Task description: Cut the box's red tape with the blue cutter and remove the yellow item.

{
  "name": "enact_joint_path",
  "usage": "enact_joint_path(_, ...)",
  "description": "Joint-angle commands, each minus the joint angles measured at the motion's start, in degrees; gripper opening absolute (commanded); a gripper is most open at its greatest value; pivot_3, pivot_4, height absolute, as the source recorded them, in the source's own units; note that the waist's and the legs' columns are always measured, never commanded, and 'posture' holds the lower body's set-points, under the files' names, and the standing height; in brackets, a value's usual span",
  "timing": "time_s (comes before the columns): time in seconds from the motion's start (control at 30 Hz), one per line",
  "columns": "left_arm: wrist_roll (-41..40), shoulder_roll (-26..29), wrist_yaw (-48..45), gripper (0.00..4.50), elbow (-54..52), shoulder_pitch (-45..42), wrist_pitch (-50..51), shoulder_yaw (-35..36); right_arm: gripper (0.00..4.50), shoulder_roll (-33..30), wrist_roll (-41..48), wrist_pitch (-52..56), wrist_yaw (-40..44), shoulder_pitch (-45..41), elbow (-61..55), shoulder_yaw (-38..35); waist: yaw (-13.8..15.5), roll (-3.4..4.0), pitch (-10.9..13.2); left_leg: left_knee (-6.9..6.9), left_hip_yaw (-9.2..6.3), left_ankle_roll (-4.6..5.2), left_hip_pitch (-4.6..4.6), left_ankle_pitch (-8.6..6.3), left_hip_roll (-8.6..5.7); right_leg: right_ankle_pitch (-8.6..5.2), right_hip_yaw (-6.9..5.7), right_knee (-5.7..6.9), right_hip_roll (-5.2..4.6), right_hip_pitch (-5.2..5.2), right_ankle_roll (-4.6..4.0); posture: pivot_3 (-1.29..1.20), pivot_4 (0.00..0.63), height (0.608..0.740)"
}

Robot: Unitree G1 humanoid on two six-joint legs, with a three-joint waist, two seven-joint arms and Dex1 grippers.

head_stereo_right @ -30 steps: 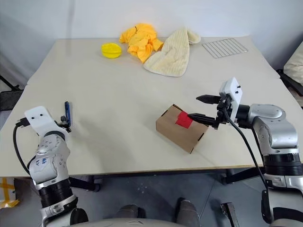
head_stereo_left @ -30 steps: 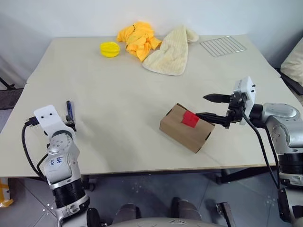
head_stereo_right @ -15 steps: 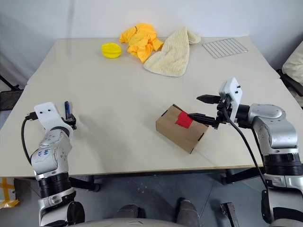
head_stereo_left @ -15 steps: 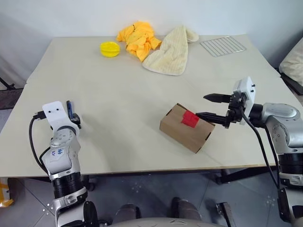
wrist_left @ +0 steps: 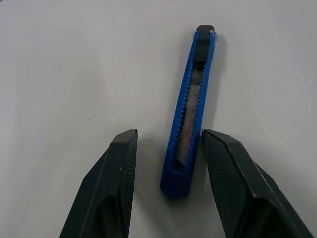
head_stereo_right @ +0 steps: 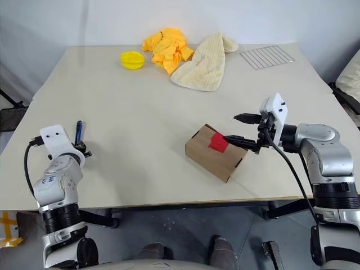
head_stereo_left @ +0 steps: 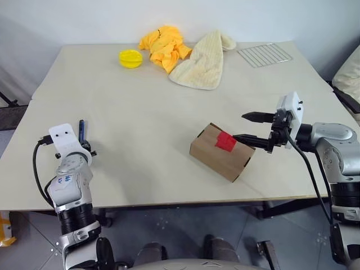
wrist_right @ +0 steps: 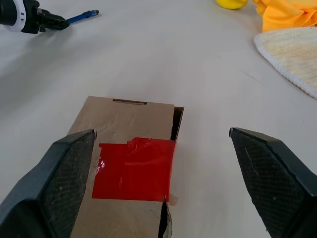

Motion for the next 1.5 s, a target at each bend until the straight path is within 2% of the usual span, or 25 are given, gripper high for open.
enact_joint_path(0.03, -0.6, 0.8, 0.0, 2.18, 0.1, -1.2, 2.4, 0.6, 4.5, -1.1, 0.3, -0.7, 0.2, -0.3, -1.4, -1.3, 0.0, 0.0, 0.0, 0.0, 0.0, 0.0, 0.0, 0.0, 0.0, 0.0, 0.0, 0.0, 0.0, 0.0, 0.0, 0.0, 0.15, 0.74)
enact_joint_path(0.33, -0.4, 4.2, -3.5, 2.18, 0.8, -1.0, 9.0, -0.9, 4.5, -1.1, 0.0, -1.0, 0.4, -0.3, -1.1, -1.2, -0.1, 0.01, 0.0, 0.0, 0.01, -0.01, 0.01, 0.0, 0.0, 0.0, 0.01, 0.01, 0.0, 0.0, 0.0, 0.0, 0.15, 0.74)
enact_joint_path(0.47, -0.5, 4.8, -3.5, 2.18, 1.3, -1.4, 10.5, 0.7, 4.5, -1.1, -0.1, -1.0, 0.4, -0.4, -0.9, -1.3, -0.1, 0.01, 0.0, -0.01, 0.01, -0.02, 0.02, 0.01, 0.0, 0.0, 0.02, 0.01, 0.0, 0.0, 0.0, 0.0, 0.15, 0.74)
enact_joint_path(0.57, 0.2, 5.7, -3.9, 1.64, 1.8, -0.6, 9.1, 0.4, 4.5, -1.3, 0.0, -0.9, 0.4, -0.1, -1.2, -1.5, -0.2, 0.01, 0.0, -0.01, 0.02, -0.02, 0.03, 0.01, 0.0, 0.0, 0.03, 0.01, 0.0, 0.0, 0.0, 0.0, 0.15, 0.74)
enact_joint_path(0.97, -0.9, 5.2, -5.2, 1.64, 0.8, 0.5, 10.1, 1.5, 4.5, -1.6, 0.1, -0.9, 0.3, 0.1, -1.4, -1.5, -0.3, 0.01, 0.0, -0.03, 0.03, -0.04, 0.05, 0.02, 0.0, 0.0, 0.05, 0.02, 0.0, 0.0, -0.01, 0.0, 0.15, 0.74)
enact_joint_path(1.07, -1.1, 5.1, -5.5, 1.07, 0.0, 1.2, 11.0, 1.4, 4.5, -1.6, 0.2, -1.0, 0.4, 0.4, -1.7, -1.6, -0.4, 0.01, 0.0, -0.03, 0.03, -0.04, 0.06, 0.02, 0.0, 0.0, 0.05, 0.03, 0.0, 0.0, -0.01, 0.0, 0.15, 0.74)
enact_joint_path(1.13, -1.5, 5.7, -7.1, 0.44, -0.9, 2.3, 11.3, 0.3, 4.5, -1.7, 0.3, -0.8, 0.3, 0.6, -2.1, -1.8, -0.6, 0.03, 0.0, -0.04, 0.03, -0.04, 0.07, 0.02, 0.0, 0.0, 0.06, 0.03, 0.0, 0.0, -0.01, 0.0, 0.15, 0.74)
enact_joint_path(1.2, -1.7, 6.5, -8.5, 0.01, -1.7, 3.4, 11.5, -0.9, 4.5, -1.8, 0.4, -0.7, 0.2, 0.8, -2.4, -1.9, -0.7, 0.07, 0.0, -0.07, 0.06, -0.04, 0.08, 0.02, 0.0, -0.01, 0.06, 0.03, 0.0, 0.0, -0.01, 0.0, 0.15, 0.74)
enact_joint_path(1.4, -2.1, 10.0, -12.4, 0.01, -2.5, 5.1, 11.3, -2.4, 4.5, -2.3, 0.7, -0.4, -0.1, 1.3, -3.0, -2.4, -0.9, 0.07, 0.0, -0.07, 0.06, -0.04, 0.09, 0.02, 0.0, -0.01, 0.08, 0.03, 0.0, 0.0, -0.01, 0.0, 0.15, 0.74)
enact_joint_path(1.5, -2.8, 13.1, -16.6, 0.01, -3.2, 5.8, 12.1, -5.3, 4.5, -2.2, 1.0, 0.0, -0.6, 1.8, -3.8, -2.7, -0.9, 0.07, 0.0, -0.07, 0.06, -0.04, 0.09, 0.02, 0.0, -0.01, 0.08, 0.03, 0.0, 0.0, -0.01, 0.0, 0.15, 0.74)
